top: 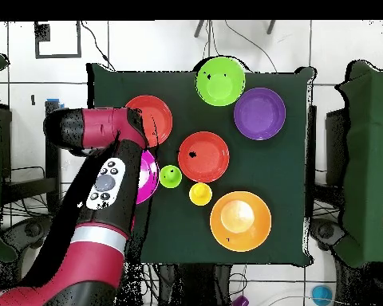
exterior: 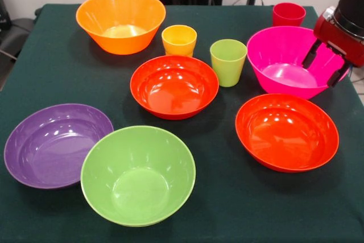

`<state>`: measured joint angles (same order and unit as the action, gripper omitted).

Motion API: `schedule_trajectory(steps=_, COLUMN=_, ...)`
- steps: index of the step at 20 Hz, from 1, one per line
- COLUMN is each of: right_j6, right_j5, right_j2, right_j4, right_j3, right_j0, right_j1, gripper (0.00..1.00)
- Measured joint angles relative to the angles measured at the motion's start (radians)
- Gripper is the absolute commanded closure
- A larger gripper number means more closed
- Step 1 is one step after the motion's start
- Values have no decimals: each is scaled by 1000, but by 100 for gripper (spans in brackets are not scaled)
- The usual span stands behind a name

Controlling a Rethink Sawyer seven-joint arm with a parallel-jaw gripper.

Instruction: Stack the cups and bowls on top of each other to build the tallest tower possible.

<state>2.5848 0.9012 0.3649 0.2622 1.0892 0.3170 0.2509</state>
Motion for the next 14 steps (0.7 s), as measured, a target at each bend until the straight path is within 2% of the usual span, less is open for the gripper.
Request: schedule_trajectory(steps=14, right_j6=0, right_j5=0, right_j2=0, right_j4=1, right_j3=-12, right_j0=0, right_j1=-29, gripper=0)
